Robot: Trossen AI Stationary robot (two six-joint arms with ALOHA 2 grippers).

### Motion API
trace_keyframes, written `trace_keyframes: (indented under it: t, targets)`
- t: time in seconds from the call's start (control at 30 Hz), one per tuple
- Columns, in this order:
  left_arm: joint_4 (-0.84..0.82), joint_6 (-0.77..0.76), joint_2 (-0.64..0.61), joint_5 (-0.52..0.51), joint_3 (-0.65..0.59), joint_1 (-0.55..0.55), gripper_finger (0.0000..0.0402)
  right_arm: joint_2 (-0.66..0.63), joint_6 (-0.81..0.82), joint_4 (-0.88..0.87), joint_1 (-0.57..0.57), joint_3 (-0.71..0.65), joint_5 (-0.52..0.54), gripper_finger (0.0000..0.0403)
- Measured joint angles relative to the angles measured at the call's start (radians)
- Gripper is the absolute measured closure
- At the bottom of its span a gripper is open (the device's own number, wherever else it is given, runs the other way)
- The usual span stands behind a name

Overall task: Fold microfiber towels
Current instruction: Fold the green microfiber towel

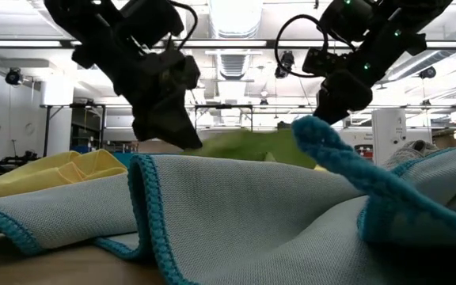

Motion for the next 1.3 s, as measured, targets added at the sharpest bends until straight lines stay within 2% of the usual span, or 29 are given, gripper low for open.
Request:
trace_keyframes:
  t: [0.17, 0.43, 0.57, 0.8, 0.97, 1.1, 1.23, 1.3]
  targets:
    - [-0.002, 0.032, 0.007, 0.084, 0.0, 0.0, 0.0349, 0.003, 0.003, -0.01, 0.0, 0.0, -0.001, 0.0395]
    - [-0.007, 0.131, 0.008, 0.093, -0.002, -0.032, 0.0294, 0.005, 0.021, -0.016, 0.0, 0.0, -0.001, 0.0395]
    - [-0.009, 0.154, 0.015, 0.029, -0.003, -0.063, 0.0275, 0.005, 0.021, -0.016, 0.0, 0.0, -0.003, 0.0395]
    - [-0.009, 0.135, 0.091, -0.103, 0.0, -0.103, 0.0272, 0.005, 0.018, -0.018, 0.0, 0.0, -0.003, 0.0395]
    - [-0.005, 0.096, 0.14, -0.114, 0.007, -0.101, 0.0272, 0.005, 0.018, -0.023, 0.0, 0.0, -0.003, 0.0395]
    - [0.006, 0.094, 0.15, -0.112, 0.007, -0.102, 0.0296, 0.005, 0.02, -0.023, 0.0, 0.0, -0.003, 0.0395]
    - [-0.011, 0.101, 0.132, -0.112, 0.008, -0.102, 0.0373, 0.005, 0.02, -0.024, 0.0, 0.0, -0.003, 0.0395]
    - [-0.01, 0.109, 0.115, -0.112, 0.008, -0.099, 0.0392, 0.005, 0.019, -0.026, 0.0, 0.0, -0.004, 0.0395]
